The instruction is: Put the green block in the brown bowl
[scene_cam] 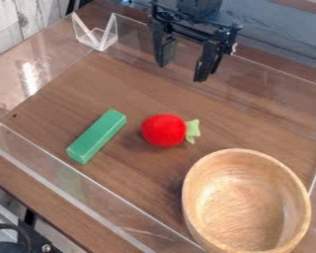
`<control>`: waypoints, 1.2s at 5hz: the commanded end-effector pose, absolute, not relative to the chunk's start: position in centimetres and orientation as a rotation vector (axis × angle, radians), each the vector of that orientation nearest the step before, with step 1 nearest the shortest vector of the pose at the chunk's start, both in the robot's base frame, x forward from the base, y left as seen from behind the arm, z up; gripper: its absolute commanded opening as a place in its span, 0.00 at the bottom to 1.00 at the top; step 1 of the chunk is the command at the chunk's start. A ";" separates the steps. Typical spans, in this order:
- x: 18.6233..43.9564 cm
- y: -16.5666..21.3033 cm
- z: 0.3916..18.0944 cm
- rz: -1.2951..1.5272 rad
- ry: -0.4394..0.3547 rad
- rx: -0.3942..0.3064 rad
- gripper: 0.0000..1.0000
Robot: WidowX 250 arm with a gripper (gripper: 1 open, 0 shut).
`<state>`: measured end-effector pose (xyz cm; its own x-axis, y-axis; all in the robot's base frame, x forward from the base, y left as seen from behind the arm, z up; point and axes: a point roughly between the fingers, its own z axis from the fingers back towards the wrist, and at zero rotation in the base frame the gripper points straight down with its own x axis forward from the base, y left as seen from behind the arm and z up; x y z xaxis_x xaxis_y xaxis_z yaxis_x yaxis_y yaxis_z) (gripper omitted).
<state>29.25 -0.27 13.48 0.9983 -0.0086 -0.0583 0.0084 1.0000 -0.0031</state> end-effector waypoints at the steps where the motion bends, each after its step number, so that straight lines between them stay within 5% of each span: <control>1: 27.7 -0.2 12.5 -0.009 0.078 -0.008 1.00; 4: 19.7 10.2 7.7 -0.061 0.035 0.003 1.00; 6: 17.9 8.3 8.4 0.071 -0.021 -0.048 1.00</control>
